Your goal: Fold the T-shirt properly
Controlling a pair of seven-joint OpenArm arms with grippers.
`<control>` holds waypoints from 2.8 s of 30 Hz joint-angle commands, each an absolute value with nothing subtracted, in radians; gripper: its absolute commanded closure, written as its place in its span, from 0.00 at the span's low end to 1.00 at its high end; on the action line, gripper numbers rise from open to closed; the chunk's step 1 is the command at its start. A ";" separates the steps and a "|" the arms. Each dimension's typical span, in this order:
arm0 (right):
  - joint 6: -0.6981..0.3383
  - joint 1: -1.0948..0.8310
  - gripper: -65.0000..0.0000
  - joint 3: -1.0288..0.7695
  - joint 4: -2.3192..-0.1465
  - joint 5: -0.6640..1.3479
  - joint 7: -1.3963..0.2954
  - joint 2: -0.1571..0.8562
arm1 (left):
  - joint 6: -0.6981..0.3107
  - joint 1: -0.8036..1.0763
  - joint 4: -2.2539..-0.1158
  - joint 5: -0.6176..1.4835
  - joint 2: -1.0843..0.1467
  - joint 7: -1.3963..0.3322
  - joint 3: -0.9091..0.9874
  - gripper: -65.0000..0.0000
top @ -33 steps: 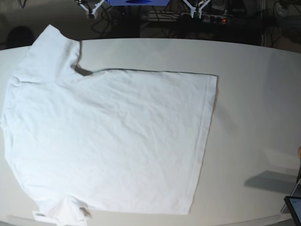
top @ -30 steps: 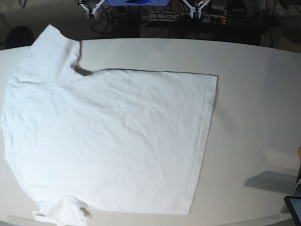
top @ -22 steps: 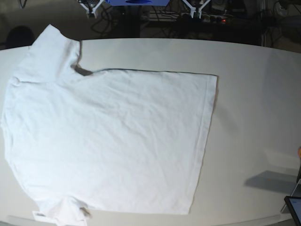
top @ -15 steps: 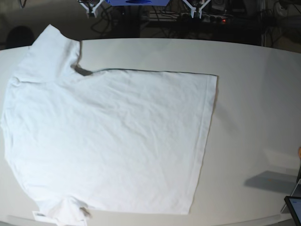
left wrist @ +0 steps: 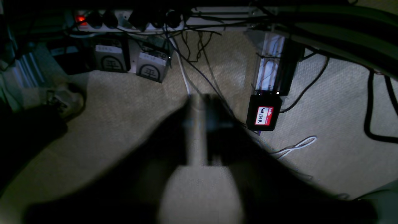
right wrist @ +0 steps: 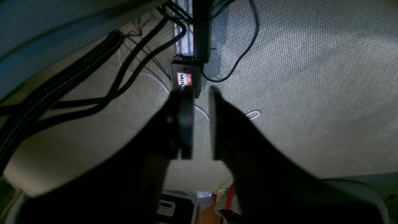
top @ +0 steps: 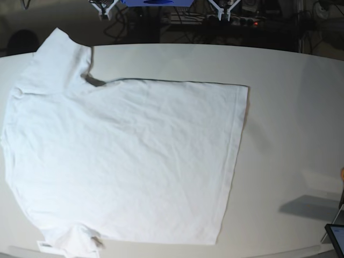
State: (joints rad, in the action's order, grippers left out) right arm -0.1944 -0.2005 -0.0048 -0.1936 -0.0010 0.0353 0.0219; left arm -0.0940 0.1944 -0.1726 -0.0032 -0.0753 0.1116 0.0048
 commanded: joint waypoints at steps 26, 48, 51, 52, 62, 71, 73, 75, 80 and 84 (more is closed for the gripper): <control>-0.208 -0.604 1.00 -0.084 -0.791 -0.001 0.041 0.042 | -0.091 0.504 -0.536 -0.001 -0.114 0.406 0.008 1.00; -0.698 -0.931 0.98 -0.895 -1.661 0.628 -0.555 -0.050 | -0.091 0.906 -1.475 0.002 -0.236 0.409 0.008 1.00; -0.698 -0.911 0.98 -0.967 -1.750 0.641 -0.639 -0.051 | -0.091 0.934 -1.577 0.002 -0.254 0.409 0.010 1.00; -0.698 -0.901 0.98 -1.001 -1.774 0.648 -0.656 -0.051 | -0.091 0.940 -1.610 0.002 -0.255 0.409 0.010 1.00; -0.698 -0.746 0.97 -1.113 -1.919 0.665 -0.826 -0.033 | -0.091 0.937 -1.836 0.002 -0.255 0.400 0.010 1.00; -0.698 -0.657 0.77 -1.118 -1.926 0.676 -0.946 -0.039 | -0.091 0.872 -1.842 0.002 -0.254 0.306 0.008 1.00; -0.698 -0.631 0.67 -1.119 -1.925 0.676 -0.978 -0.059 | -0.091 0.851 -1.834 0.005 -0.252 0.277 0.008 1.00; -0.698 -0.621 0.65 -1.116 -1.926 0.674 -0.992 -0.064 | -0.091 0.832 -1.833 0.053 -0.255 0.254 0.010 1.00; -0.698 -0.584 0.65 -1.118 -1.925 0.730 -1.084 -0.054 | -0.094 0.808 -1.830 0.266 -0.257 0.222 0.082 1.00; -0.698 -0.584 0.65 -1.116 -1.923 0.865 -1.127 -0.035 | -0.094 0.783 -1.830 0.314 -0.257 0.209 0.134 1.00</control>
State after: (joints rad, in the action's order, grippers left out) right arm -0.6960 -0.5713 -1.1076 -1.9110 0.8604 -1.1400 -0.0566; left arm -0.0887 0.7742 -1.8149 0.3119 -0.2520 0.1822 0.1268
